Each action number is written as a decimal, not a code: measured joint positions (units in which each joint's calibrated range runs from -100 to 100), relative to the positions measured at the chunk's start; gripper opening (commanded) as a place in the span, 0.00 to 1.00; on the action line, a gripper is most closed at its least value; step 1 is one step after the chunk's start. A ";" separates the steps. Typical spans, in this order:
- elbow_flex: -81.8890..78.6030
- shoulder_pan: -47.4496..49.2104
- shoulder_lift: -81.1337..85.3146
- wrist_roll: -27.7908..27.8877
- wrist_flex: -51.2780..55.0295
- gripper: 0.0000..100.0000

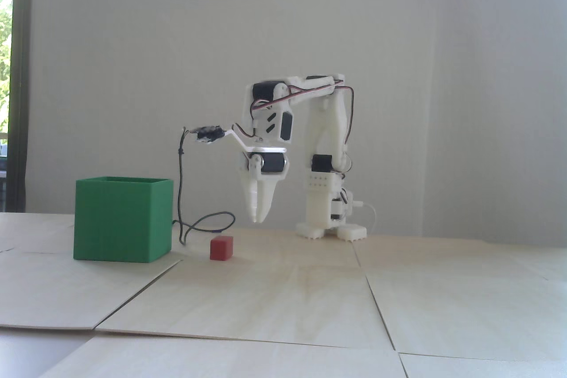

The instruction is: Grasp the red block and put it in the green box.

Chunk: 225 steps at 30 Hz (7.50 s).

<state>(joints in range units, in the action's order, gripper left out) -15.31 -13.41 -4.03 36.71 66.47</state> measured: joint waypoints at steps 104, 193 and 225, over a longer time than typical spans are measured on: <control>13.61 -0.31 -8.14 11.61 3.74 0.03; 19.79 4.20 -13.20 20.81 14.73 0.37; 19.79 -3.52 -13.20 13.20 12.81 0.37</control>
<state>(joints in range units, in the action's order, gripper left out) 4.48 -16.93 -17.23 49.91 79.28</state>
